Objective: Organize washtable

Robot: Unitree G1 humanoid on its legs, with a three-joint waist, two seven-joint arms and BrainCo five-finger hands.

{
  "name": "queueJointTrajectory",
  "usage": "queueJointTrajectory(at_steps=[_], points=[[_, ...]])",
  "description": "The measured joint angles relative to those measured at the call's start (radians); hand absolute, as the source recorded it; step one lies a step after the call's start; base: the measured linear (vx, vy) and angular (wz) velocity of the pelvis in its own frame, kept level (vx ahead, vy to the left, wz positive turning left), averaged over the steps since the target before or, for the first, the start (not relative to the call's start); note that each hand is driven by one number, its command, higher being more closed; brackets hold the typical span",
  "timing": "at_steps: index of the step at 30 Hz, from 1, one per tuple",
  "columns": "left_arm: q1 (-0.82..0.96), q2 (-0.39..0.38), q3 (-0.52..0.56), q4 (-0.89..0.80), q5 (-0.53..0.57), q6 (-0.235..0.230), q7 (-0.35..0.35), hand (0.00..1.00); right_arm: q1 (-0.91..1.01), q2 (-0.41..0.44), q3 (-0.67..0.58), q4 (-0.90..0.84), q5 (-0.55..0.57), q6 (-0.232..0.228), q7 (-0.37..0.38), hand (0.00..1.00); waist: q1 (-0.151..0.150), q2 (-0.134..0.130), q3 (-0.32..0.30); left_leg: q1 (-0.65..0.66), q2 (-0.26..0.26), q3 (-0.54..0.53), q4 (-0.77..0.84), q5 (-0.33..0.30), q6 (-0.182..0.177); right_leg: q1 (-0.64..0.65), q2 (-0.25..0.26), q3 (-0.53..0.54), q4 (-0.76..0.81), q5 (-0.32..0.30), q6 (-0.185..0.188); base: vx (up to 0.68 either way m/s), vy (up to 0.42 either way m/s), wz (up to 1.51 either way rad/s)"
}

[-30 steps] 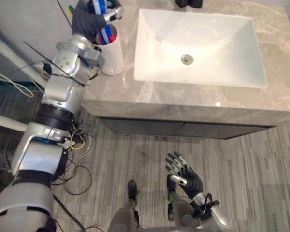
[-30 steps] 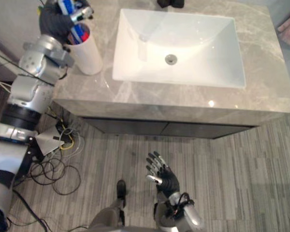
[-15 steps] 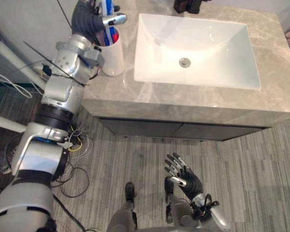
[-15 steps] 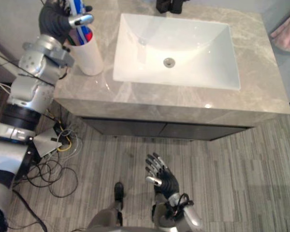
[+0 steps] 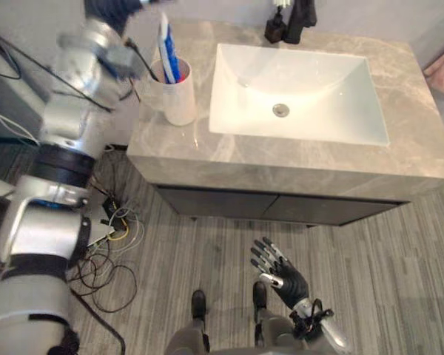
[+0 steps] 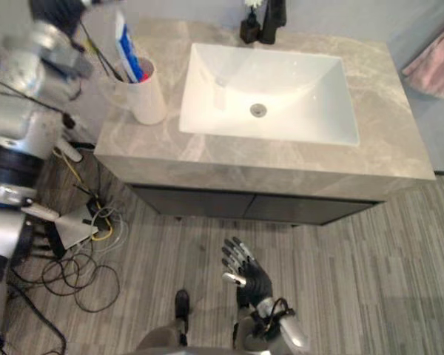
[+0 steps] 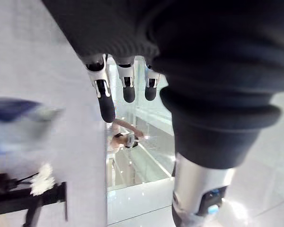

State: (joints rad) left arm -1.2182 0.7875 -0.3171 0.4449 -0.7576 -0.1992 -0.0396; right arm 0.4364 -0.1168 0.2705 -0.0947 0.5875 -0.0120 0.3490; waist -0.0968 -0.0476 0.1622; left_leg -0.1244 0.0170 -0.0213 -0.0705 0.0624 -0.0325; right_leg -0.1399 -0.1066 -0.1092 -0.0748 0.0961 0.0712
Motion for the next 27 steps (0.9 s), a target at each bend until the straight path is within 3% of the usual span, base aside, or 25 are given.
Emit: queueJointTrajectory(at_steps=[6, 11, 17, 20, 21, 23, 27], points=[[-0.12, 0.126, 0.009, -0.004, -0.047, -0.08, 0.0, 0.0, -0.009, 0.001, 0.006, 0.001, 0.0, 0.0, 0.004, 0.0, 0.002, 0.014, -0.042, 0.022, -0.001, -0.002, -0.001, 0.0, 0.0, 0.03, -0.002, -0.005, -0.011, 0.0, 0.0, 0.01, 0.0, 0.02], [-0.105, 0.186, 0.056, -0.04, -0.065, -0.099, 0.0, 0.0, -0.014, -0.002, 0.004, 0.021, 0.0, -0.001, 0.005, 0.0, 0.013, 0.028, -0.061, 0.031, 0.001, -0.006, 0.0, 0.0, -0.001, 0.047, 0.0, -0.021, -0.015, 0.0, 0.0, -0.03, 0.001, 0.07], [0.096, 0.226, 0.187, -0.2, -0.064, -0.138, -0.002, 0.0, -0.006, -0.02, 0.001, 0.044, 0.0, -0.001, 0.005, 0.0, 0.031, 0.061, -0.112, 0.032, 0.0, -0.022, -0.001, 0.0, -0.001, 0.053, -0.002, -0.03, -0.017, -0.001, 0.001, 0.01, 0.0, 0.05], [0.325, 0.227, 0.282, -0.376, -0.053, -0.138, -0.006, 0.0, -0.008, -0.009, -0.003, 0.065, -0.001, -0.001, 0.01, 0.0, 0.03, 0.067, -0.119, 0.048, -0.003, -0.03, -0.004, 0.001, -0.001, 0.073, 0.0, -0.051, -0.017, -0.007, 0.0, 0.01, -0.002, 0.11], [0.429, 0.227, 0.311, -0.448, -0.041, -0.136, -0.019, 1.0, -0.006, -0.005, -0.007, 0.081, -0.004, -0.001, 0.01, 0.0, 0.031, 0.067, -0.121, 0.053, -0.002, -0.032, -0.007, 0.002, -0.003, 0.078, 0.001, -0.056, -0.016, -0.01, 0.0, -0.01, -0.01, 0.11], [0.578, 0.214, 0.347, -0.542, -0.018, -0.13, -0.044, 1.0, 0.0, 0.002, -0.018, 0.083, -0.009, -0.001, 0.011, 0.0, 0.037, 0.07, -0.124, 0.058, 0.0, -0.034, -0.021, 0.004, -0.006, 0.078, 0.002, -0.06, -0.016, -0.013, -0.004, -0.01, -0.011, 0.08], [0.891, 0.112, 0.377, -0.737, 0.005, -0.099, -0.094, 1.0, 0.011, 0.01, -0.036, 0.083, -0.012, -0.001, 0.01, 0.0, 0.056, 0.068, -0.128, 0.061, -0.002, -0.038, -0.022, 0.005, -0.005, 0.082, 0.001, -0.067, -0.015, -0.017, -0.007, 0.0, -0.002, 0.02]])
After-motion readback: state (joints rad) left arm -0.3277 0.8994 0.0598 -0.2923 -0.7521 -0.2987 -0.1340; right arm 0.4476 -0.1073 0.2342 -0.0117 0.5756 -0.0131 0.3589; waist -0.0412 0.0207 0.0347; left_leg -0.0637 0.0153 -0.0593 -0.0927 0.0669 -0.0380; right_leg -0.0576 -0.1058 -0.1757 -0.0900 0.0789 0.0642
